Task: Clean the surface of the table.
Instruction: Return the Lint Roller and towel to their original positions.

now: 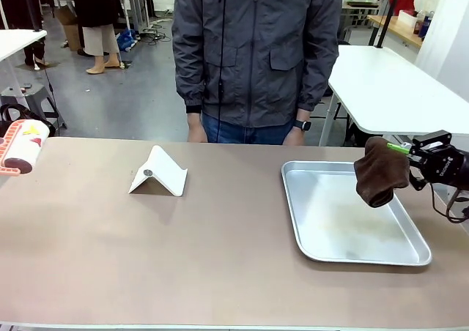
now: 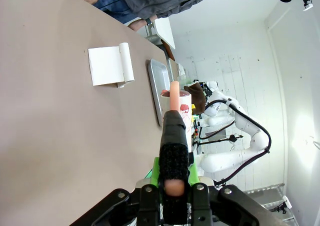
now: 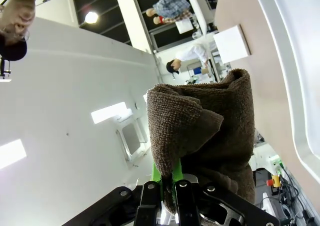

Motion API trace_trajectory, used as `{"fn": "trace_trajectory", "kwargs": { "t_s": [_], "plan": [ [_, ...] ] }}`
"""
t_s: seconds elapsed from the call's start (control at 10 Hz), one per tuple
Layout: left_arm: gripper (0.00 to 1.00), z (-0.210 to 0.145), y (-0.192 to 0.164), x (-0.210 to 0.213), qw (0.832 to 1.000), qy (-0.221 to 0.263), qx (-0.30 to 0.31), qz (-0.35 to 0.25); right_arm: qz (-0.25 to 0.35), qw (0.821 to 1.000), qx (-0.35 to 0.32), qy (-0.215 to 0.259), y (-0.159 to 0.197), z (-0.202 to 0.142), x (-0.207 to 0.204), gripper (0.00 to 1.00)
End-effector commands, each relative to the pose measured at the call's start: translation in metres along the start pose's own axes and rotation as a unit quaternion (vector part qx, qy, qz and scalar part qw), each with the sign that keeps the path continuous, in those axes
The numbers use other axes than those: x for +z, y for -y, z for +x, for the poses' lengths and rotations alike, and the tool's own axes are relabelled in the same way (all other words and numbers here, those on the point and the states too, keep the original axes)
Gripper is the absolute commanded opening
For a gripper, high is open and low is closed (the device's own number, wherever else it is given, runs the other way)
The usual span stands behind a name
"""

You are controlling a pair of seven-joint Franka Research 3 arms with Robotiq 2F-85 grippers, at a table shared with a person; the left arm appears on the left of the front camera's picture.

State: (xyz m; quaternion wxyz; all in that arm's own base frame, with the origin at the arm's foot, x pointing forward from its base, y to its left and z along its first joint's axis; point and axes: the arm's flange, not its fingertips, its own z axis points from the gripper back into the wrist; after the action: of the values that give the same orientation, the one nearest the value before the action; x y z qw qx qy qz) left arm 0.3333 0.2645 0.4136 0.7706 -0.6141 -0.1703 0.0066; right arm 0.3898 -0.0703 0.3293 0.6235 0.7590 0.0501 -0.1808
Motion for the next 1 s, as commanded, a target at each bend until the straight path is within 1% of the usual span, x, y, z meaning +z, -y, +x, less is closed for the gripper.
{"fn": "trace_trajectory", "kwargs": {
  "t_s": [0.0, 0.5, 0.6, 0.7, 0.8, 0.9],
  "plan": [
    [0.22, -0.002, 0.005, -0.001, 1.000, 0.002, 0.004, 0.000, -0.001, 1.000, 0.003, -0.002, -0.003, 0.000, -0.002, 0.00],
    [0.22, -0.002, 0.005, -0.001, 1.000, 0.002, 0.004, 0.000, -0.001, 1.000, 0.003, -0.002, -0.003, 0.000, -0.002, 0.00],
    [0.22, 0.000, 0.000, 0.000, 1.000, 0.000, 0.000, 0.000, 0.000, 1.000, 0.000, 0.000, 0.000, 0.000, 0.000, 0.08],
    [0.22, -0.004, 0.010, -0.008, 0.999, -0.026, 0.012, 0.034, 0.001, 1.000, 0.010, 0.001, -0.001, 0.001, -0.009, 0.08],
    [0.22, 0.001, 0.023, -0.024, 0.999, -0.032, 0.008, 0.023, 0.006, 0.999, 0.031, -0.018, -0.004, 0.003, -0.025, 0.08],
    [0.22, 0.012, 0.036, -0.043, 0.999, -0.043, 0.006, 0.019, -0.003, 0.998, 0.049, -0.032, -0.007, 0.005, -0.044, 0.08]
  ]
}}
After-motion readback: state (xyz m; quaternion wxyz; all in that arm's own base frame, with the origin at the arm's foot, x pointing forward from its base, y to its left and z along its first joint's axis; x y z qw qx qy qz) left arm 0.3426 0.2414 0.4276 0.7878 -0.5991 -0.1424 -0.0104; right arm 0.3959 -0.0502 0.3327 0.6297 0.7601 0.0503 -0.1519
